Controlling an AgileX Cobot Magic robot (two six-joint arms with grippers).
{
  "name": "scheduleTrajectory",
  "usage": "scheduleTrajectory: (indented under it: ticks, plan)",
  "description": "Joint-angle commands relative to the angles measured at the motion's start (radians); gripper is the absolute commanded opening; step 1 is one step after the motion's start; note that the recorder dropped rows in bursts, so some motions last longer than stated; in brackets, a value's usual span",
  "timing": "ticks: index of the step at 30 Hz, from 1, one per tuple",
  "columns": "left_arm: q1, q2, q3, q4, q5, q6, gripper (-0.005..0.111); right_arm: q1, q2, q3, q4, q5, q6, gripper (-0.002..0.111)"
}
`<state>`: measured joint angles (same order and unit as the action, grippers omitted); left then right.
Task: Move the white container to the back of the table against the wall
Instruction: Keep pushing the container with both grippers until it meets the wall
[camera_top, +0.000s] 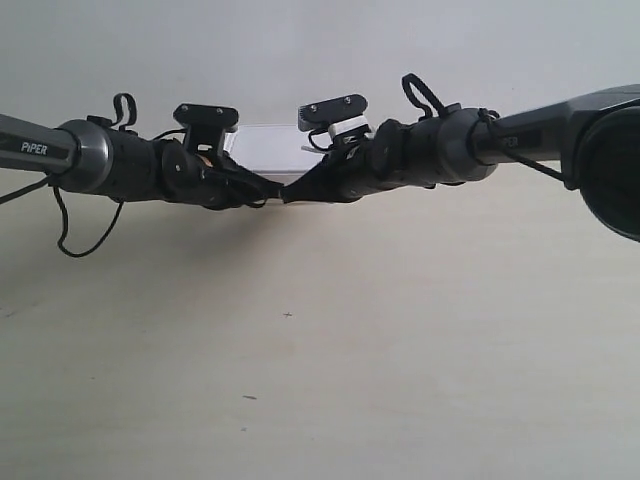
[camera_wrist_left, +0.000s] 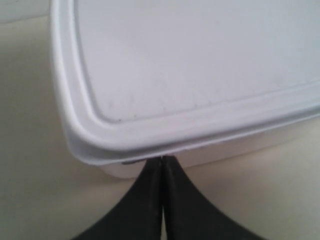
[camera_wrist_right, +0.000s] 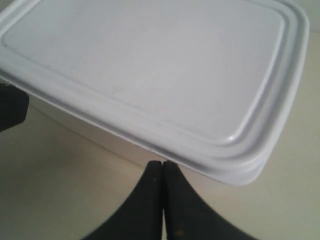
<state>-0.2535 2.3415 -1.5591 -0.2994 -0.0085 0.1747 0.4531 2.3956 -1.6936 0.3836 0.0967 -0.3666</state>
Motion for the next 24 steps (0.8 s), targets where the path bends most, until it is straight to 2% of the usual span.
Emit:
scheduleTrajectory:
  ticks: [1,18,24]
  plan:
    - [0.003,0.018,-0.046,0.001,0.027,0.004,0.0,-0.008,0.028,-0.039,-0.002,-0.018,-0.014,0.0]
    - [0.007,0.135,-0.205,0.022,0.029,0.009,0.0,-0.019,0.135,-0.168,-0.004,-0.042,-0.053,0.0]
    - [0.007,0.171,-0.259,0.037,0.031,0.009,0.0,-0.028,0.141,-0.172,-0.004,-0.106,-0.068,0.0]
